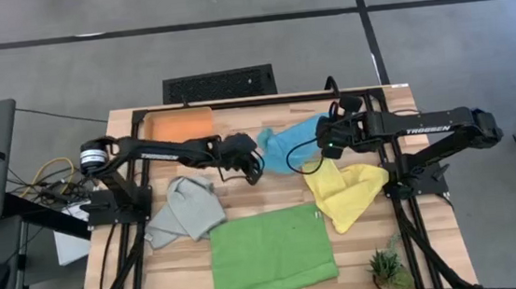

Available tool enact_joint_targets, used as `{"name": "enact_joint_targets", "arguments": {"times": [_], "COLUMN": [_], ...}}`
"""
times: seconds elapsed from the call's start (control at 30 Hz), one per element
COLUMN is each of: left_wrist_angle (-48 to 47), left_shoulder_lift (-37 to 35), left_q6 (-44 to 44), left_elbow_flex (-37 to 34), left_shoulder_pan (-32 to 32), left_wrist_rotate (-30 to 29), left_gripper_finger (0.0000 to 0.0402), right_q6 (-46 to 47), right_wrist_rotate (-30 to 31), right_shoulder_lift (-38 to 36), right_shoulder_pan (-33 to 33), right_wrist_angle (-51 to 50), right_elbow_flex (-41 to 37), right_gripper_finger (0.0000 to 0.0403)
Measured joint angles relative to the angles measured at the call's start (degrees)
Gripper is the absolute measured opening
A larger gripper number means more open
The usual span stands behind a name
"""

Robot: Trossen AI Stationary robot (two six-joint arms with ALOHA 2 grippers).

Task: Fold microfiber towels
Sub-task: Fold the blue microfiber cloth

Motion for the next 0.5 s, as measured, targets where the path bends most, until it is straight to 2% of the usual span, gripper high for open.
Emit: {"name": "enact_joint_targets", "arguments": {"times": [0.37,0.5], "left_wrist_angle": [-2.1,-3.7], "left_shoulder_lift": [-8.9,-10.2], "left_q6": [11.3,16.7], "left_elbow_flex": [0.0,3.1], "left_shoulder_pan": [6.8,10.7], "left_wrist_rotate": [-13.5,-18.3], "left_gripper_finger": [0.0000,0.0000], "right_q6": [-10.3,-15.1], "right_wrist_rotate": [2.0,2.1], "right_shoulder_lift": [0.8,0.5], "right_shoulder_pan": [-8.5,-11.9], "right_wrist_angle": [14.3,22.4], "right_elbow_flex": [-0.1,-0.1], "right_gripper_finger": [0.0008,0.0008]}}
